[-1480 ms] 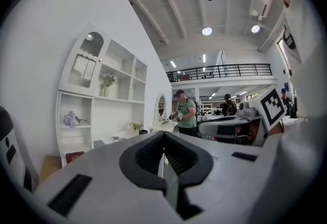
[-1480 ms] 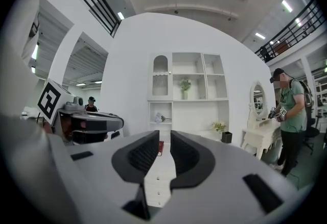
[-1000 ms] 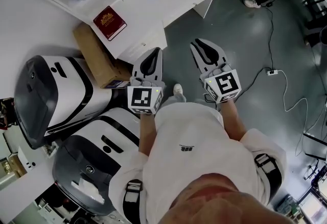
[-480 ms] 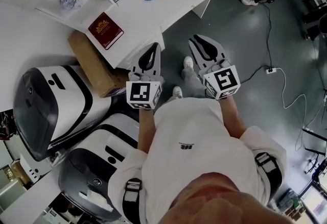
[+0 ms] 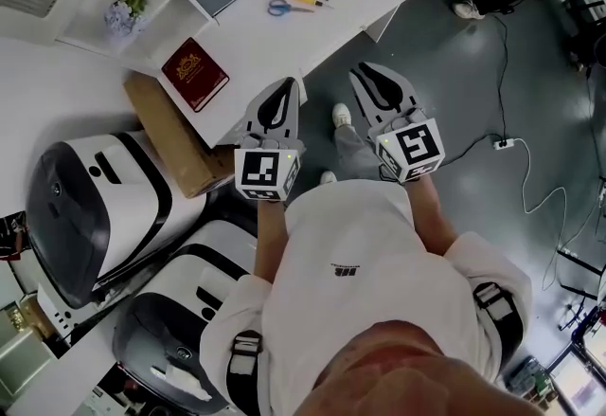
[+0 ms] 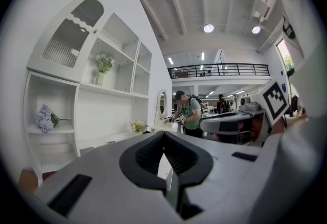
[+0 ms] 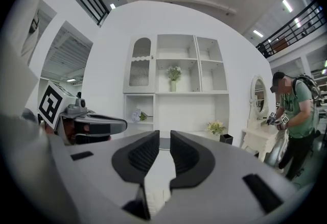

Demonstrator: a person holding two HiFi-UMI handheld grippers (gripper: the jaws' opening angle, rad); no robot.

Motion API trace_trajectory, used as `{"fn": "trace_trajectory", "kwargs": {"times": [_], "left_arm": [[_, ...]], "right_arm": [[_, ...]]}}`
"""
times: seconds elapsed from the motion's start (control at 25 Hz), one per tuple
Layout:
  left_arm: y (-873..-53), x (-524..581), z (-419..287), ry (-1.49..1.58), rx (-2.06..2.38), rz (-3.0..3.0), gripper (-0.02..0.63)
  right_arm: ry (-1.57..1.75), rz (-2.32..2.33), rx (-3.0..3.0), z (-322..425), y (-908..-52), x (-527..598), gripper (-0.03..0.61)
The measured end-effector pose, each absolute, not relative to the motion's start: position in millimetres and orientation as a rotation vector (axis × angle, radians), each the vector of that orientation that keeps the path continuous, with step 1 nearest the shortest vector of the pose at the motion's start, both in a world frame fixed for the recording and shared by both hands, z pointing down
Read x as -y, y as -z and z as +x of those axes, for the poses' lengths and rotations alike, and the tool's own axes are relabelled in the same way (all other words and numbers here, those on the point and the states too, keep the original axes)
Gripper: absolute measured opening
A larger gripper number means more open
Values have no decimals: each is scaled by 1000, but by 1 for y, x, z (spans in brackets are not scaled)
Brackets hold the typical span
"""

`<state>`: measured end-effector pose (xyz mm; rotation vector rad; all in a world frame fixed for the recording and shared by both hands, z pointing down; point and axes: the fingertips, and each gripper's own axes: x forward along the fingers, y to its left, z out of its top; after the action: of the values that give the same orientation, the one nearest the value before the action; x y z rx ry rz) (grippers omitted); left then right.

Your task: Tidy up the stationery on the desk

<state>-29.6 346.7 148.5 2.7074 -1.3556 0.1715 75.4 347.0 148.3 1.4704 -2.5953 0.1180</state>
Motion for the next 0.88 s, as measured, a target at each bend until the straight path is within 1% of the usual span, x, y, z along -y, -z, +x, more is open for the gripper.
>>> {"fn": "trace_trajectory", "kwargs": {"times": [0.52, 0.88], "left_arm": [[-184, -234, -9, -208, 1401, 2610, 0], [-221, -163, -10, -234, 1492, 2478, 0]], "right_arm": [[-210, 1304, 2635, 88, -185, -224, 46], [-275, 1118, 2663, 83, -224, -144, 44]]}}
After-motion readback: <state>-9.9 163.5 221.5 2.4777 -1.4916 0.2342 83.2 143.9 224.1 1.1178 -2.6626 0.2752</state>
